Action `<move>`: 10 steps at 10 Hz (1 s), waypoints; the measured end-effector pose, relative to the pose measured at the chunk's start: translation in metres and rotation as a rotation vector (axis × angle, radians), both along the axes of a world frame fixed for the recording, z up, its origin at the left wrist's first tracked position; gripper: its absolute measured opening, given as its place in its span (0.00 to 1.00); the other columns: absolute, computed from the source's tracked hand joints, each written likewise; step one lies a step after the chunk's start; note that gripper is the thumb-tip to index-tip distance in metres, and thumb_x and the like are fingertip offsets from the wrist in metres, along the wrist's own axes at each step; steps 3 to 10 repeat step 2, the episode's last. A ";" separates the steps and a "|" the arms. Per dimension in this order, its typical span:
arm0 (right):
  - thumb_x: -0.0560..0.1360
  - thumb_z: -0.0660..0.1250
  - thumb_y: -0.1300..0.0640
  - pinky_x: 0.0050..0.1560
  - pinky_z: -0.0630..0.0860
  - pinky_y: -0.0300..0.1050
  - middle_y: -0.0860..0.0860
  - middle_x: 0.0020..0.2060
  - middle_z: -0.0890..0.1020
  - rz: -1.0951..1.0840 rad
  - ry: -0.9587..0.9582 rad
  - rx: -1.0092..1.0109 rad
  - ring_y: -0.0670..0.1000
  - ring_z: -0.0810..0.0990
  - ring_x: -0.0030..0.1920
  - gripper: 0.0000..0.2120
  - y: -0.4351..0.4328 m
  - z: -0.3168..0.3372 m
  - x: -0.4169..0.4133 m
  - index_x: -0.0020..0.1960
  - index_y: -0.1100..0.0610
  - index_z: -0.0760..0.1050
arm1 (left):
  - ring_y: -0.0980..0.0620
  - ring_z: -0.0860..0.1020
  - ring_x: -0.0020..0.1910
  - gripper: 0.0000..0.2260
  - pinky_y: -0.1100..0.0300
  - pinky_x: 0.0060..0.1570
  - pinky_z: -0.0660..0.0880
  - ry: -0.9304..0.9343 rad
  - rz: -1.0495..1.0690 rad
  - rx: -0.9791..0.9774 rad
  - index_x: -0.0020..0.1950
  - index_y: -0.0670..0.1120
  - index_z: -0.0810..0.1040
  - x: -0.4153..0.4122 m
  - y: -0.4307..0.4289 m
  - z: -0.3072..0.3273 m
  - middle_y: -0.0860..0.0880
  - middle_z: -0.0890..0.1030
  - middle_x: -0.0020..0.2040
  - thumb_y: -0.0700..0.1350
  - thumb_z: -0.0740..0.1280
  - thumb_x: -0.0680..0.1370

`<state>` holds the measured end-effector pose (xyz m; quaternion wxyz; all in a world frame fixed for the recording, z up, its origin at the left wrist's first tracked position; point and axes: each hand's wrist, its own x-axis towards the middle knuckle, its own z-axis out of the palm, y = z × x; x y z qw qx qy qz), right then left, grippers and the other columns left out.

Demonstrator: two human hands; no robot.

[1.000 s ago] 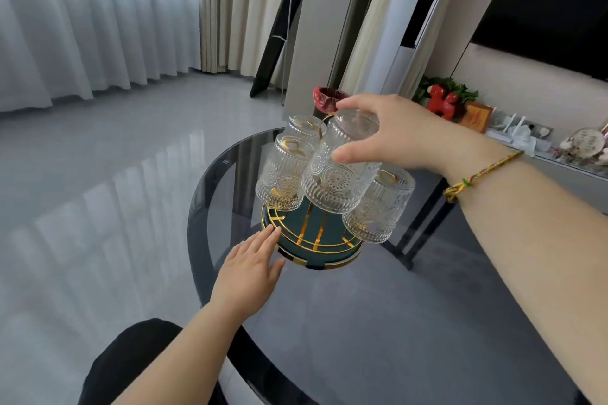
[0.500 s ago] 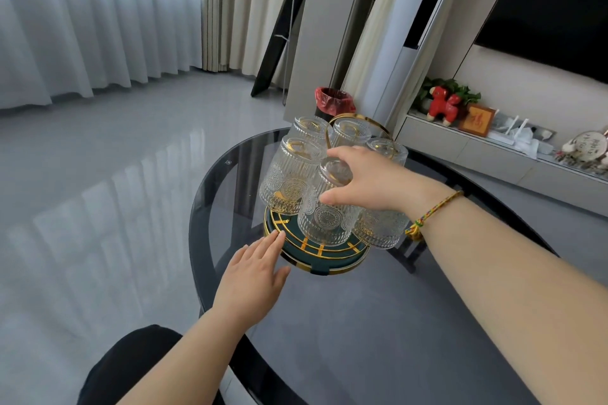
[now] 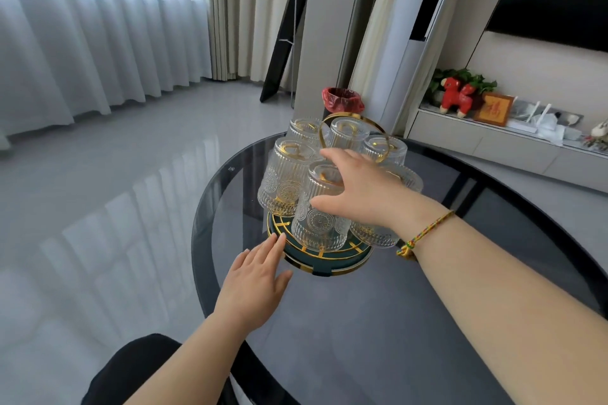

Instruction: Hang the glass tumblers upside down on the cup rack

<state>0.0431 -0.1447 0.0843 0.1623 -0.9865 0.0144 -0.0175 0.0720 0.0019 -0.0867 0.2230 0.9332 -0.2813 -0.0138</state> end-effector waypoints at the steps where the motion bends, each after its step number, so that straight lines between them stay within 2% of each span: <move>1: 0.70 0.64 0.50 0.66 0.51 0.43 0.51 0.68 0.65 -0.018 -0.288 0.051 0.51 0.55 0.69 0.28 -0.007 -0.009 -0.022 0.67 0.52 0.61 | 0.51 0.54 0.73 0.25 0.56 0.72 0.48 -0.014 0.007 -0.031 0.72 0.54 0.43 -0.002 0.001 -0.001 0.52 0.51 0.76 0.55 0.51 0.79; 2: 0.68 0.66 0.53 0.65 0.47 0.43 0.54 0.65 0.70 -0.188 -0.631 -0.006 0.57 0.56 0.69 0.21 -0.022 -0.023 -0.051 0.60 0.55 0.71 | 0.49 0.60 0.72 0.27 0.54 0.71 0.55 -0.017 0.068 -0.115 0.72 0.54 0.45 -0.005 0.001 0.002 0.51 0.56 0.75 0.54 0.56 0.78; 10: 0.68 0.66 0.53 0.65 0.47 0.43 0.54 0.65 0.70 -0.188 -0.631 -0.006 0.57 0.56 0.69 0.21 -0.022 -0.023 -0.051 0.60 0.55 0.71 | 0.49 0.60 0.72 0.27 0.54 0.71 0.55 -0.017 0.068 -0.115 0.72 0.54 0.45 -0.005 0.001 0.002 0.51 0.56 0.75 0.54 0.56 0.78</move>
